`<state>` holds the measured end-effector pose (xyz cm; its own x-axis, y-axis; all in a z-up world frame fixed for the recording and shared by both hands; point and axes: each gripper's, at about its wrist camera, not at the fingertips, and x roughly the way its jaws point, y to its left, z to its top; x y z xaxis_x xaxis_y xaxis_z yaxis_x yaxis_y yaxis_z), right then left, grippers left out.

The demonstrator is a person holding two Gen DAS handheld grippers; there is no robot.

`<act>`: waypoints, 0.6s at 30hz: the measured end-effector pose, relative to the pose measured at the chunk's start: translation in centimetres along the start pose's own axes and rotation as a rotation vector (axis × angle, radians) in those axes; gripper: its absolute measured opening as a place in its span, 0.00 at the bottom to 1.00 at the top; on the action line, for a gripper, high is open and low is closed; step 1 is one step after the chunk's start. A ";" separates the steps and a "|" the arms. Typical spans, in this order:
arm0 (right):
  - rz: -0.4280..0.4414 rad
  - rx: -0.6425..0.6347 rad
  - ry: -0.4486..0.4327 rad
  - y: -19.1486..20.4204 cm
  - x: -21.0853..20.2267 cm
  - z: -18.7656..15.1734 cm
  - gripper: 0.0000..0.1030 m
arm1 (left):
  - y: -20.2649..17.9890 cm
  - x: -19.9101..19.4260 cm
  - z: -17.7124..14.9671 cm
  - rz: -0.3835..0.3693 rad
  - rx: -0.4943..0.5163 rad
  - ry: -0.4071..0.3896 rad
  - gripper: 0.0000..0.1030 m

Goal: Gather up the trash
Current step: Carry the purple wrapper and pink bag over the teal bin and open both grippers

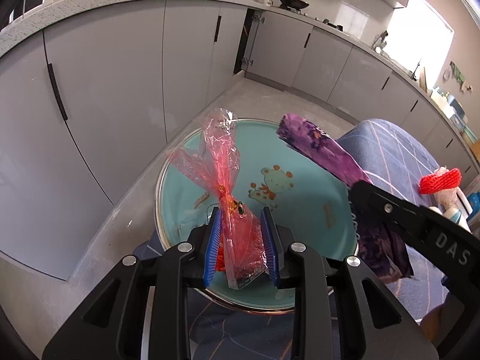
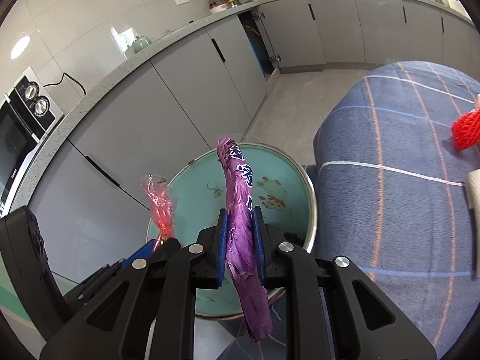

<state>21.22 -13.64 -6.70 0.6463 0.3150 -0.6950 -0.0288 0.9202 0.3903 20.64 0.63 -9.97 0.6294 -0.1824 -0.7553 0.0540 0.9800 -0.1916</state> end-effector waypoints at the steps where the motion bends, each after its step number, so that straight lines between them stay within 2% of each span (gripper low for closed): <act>1: 0.001 0.003 0.005 -0.1 0.3 0.1 0.17 | 0.0 0.1 0.0 0.000 0.000 0.003 0.26; 7: -0.002 0.012 0.030 -0.3 2.6 0.5 0.17 | 0.2 1.0 0.1 0.003 0.006 0.019 0.26; 12: 0.031 0.002 0.064 -0.6 4.8 0.7 0.18 | 0.6 1.5 0.1 0.015 0.003 0.027 0.26; 16: 0.039 -0.018 0.071 -0.8 5.3 0.5 0.28 | 0.6 1.8 0.0 0.021 0.005 0.033 0.26; 18: 0.046 -0.010 0.070 -1.0 5.2 0.6 0.30 | 0.3 2.2 0.2 0.022 0.005 0.036 0.26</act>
<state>25.02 -13.07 -10.35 0.5891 0.3719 -0.7174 -0.0648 0.9067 0.4168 22.17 0.54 -11.59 0.6022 -0.1635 -0.7815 0.0446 0.9842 -0.1715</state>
